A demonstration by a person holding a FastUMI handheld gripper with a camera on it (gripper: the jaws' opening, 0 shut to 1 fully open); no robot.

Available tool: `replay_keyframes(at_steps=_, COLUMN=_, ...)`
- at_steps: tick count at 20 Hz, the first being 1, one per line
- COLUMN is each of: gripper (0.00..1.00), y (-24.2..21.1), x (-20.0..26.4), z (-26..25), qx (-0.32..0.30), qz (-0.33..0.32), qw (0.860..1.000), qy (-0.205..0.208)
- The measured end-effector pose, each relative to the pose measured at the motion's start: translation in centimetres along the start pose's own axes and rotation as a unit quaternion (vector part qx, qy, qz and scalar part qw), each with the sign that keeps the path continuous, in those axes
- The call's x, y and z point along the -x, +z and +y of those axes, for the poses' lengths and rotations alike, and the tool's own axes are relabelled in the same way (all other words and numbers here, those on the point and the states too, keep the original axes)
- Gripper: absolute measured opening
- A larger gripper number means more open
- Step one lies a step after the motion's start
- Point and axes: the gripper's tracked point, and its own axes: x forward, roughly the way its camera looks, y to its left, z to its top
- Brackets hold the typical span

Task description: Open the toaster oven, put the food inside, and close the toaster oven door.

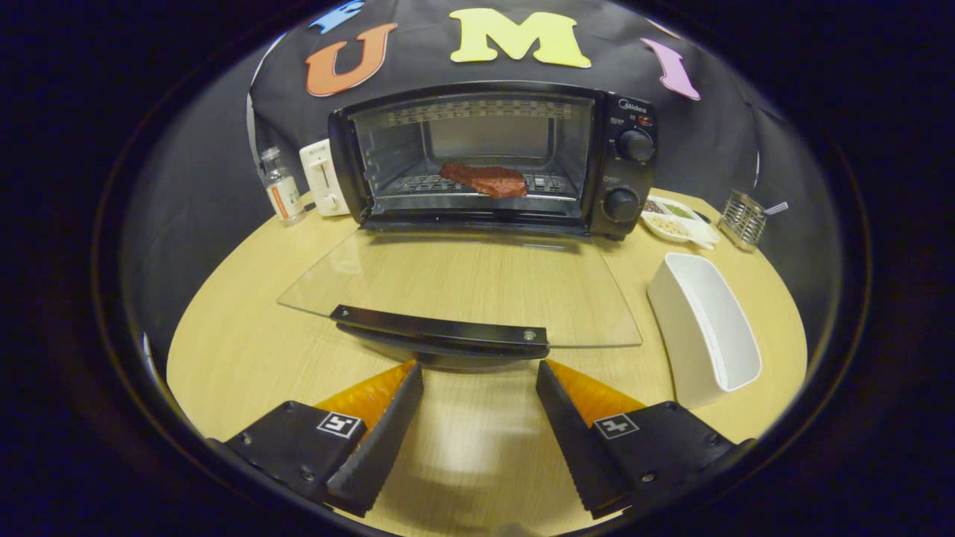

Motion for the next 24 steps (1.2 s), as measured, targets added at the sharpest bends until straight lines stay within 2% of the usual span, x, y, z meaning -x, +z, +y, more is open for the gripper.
replay_keyframes(at_steps=7, gripper=0.98, y=2.4, x=2.0, z=0.2, qx=0.005, qz=-0.007, qw=1.0, qy=0.002)
replay_keyframes(at_steps=16, gripper=0.98, y=10.2, x=4.8, z=0.5, qx=-0.009, qz=-0.052, qw=0.999, qy=0.012)
replay_keyframes(at_steps=24, gripper=0.98, y=16.6, x=4.6, z=0.4, qx=-0.012, qz=-0.096, qw=0.995, qy=0.012)
